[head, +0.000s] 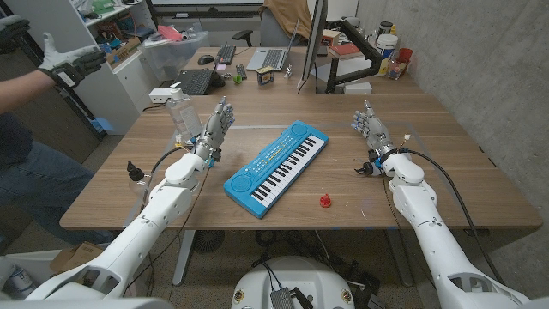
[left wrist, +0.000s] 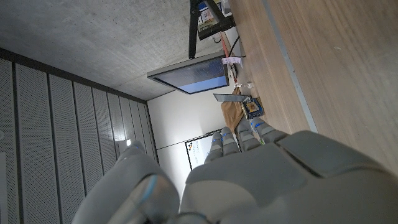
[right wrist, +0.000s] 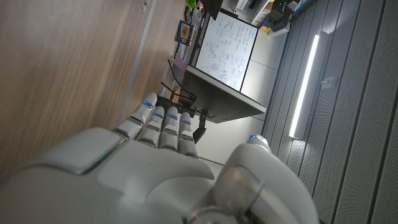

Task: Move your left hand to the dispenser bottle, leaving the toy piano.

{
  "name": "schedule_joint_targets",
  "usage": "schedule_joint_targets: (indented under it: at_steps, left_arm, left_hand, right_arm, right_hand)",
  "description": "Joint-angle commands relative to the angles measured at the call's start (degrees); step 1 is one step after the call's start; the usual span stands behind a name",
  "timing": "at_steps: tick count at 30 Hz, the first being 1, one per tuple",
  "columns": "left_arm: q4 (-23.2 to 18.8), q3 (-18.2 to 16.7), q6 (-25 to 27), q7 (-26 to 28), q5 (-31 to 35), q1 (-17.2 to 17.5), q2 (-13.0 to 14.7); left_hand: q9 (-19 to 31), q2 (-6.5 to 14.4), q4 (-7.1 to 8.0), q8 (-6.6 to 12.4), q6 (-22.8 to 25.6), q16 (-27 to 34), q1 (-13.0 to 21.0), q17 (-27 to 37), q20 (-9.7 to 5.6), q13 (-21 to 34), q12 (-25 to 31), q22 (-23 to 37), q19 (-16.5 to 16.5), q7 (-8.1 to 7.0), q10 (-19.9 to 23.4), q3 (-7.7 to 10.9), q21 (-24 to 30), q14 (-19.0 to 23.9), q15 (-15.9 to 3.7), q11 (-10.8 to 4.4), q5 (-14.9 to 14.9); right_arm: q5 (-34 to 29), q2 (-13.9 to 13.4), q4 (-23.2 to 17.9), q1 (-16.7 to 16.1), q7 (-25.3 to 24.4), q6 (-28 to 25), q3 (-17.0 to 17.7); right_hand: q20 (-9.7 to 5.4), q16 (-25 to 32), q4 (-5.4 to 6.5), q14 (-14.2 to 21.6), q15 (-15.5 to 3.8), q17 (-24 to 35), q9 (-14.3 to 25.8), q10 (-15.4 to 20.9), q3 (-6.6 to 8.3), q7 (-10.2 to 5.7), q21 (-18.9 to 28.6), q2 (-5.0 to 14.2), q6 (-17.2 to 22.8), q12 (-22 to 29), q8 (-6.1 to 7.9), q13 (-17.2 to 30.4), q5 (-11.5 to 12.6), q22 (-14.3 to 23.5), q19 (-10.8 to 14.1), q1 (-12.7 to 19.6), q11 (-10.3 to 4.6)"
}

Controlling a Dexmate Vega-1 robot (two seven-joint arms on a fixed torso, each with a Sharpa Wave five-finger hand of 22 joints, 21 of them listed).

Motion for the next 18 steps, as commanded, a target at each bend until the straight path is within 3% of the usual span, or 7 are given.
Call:
schedule_joint_targets:
  at_steps: [1,18]
  left_arm:
    - [-3.71,-1.06,1.71,1.28,1.17,1.70,1.40]
    - [-7.69,-2.40,0.97,2.55,2.49,4.29,2.63]
  left_hand:
    - [0.28,0.18,-0.27,0.25,0.02,0.07,0.61,0.08,-1.05,0.18,0.04,0.08,-0.30,-0.10,-0.06,0.04,0.01,0.17,0.14,-0.02,0.21]
    - [0.31,0.60,-0.51,0.13,-0.22,-0.17,1.21,0.12,-1.05,0.22,-0.19,0.12,-0.83,-0.36,-0.51,0.08,-0.26,-0.16,0.28,0.19,0.26]
  right_arm:
    - [-2.86,1.87,-0.91,-0.08,0.38,-1.92,1.78]
    - [-4.26,3.02,-2.37,-0.82,0.25,-3.27,2.87]
  right_hand:
    - [0.31,0.18,0.22,0.35,0.25,0.27,0.14,0.71,-0.50,-0.09,-0.26,-0.14,0.57,0.24,-0.09,0.22,0.19,0.06,0.25,-0.15,0.13]
    - [0.47,0.26,0.26,1.13,0.06,0.31,0.15,1.10,-0.85,-0.35,-0.49,-0.36,1.30,0.16,-0.07,0.22,0.14,0.10,0.85,-0.45,0.28]
